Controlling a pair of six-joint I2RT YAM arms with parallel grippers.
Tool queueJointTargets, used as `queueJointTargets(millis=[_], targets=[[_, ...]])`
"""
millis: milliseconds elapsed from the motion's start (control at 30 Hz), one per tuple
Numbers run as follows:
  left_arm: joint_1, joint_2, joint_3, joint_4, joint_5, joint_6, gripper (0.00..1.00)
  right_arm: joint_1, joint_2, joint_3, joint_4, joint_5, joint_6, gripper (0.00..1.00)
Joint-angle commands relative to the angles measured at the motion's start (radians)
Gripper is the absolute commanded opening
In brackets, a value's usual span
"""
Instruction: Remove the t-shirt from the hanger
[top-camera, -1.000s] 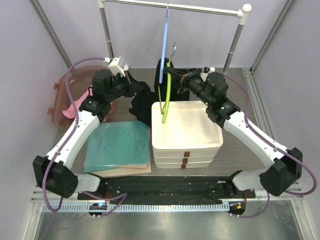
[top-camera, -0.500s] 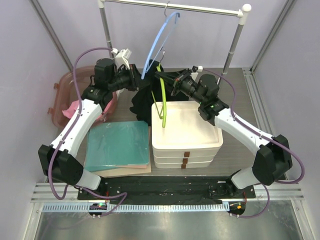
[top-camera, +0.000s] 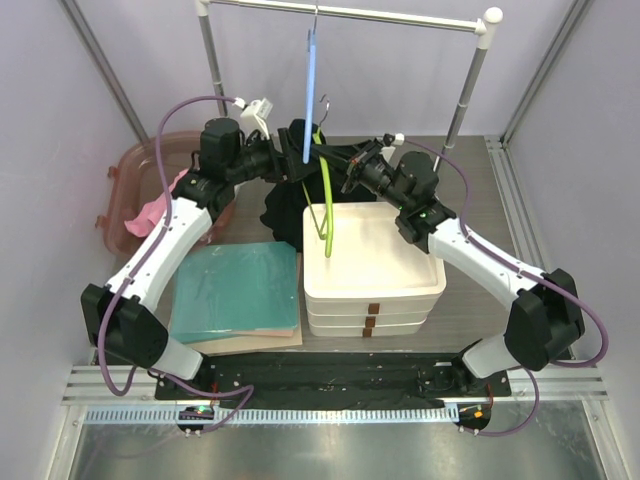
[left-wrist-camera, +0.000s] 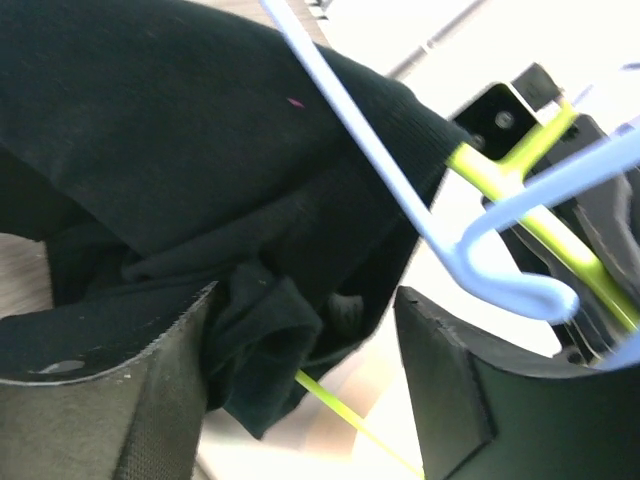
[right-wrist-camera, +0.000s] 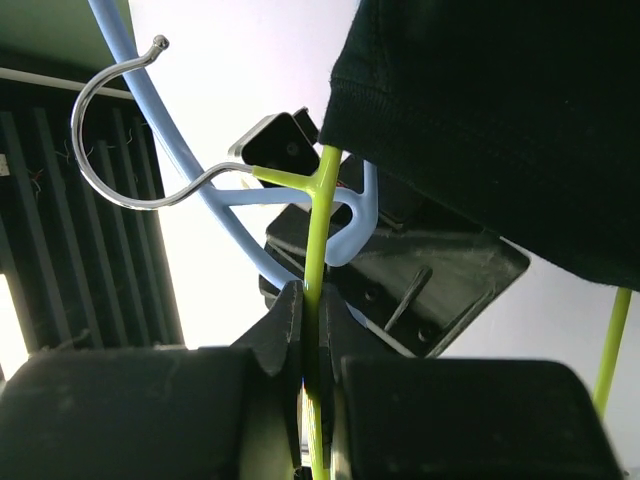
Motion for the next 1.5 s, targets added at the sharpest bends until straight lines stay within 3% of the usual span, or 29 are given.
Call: queueJointTargets(millis=[0,333,400,833,1267,1467], targets=[[-0.003,0.011,0.037,0.037,-0.063,-0.011,0.66,0.027,-0.061,0.016,0.147,-0.021,0.020,0.01],[-0.003,0.009,0.034,0.026,-0.189,-0.051,0.25,0.076,-0.130,-0.039,0.135,0.006,0.023,0.01],[-0.002,0.003,0.034,0.027,-0.227,-0.079,0.01,0.083,-0.167,-0.062,0.098,0.013,0.008,0.01],[0.006,0.028,0.046,0.064,-0.521,-0.185,0.00,0.084,-0.342,-0.119,-0.061,-0.027,-0.072,0.01],[0.095,0.146,0.135,0.014,-0.533,-0.150,0.00,0.086,-0.575,-0.102,-0.308,0.039,-0.153,0.01],[0.119,0.147,0.174,-0.034,-0.475,-0.097,0.00,0.070,-0.520,0.019,-0.393,0.060,-0.287,0.01]])
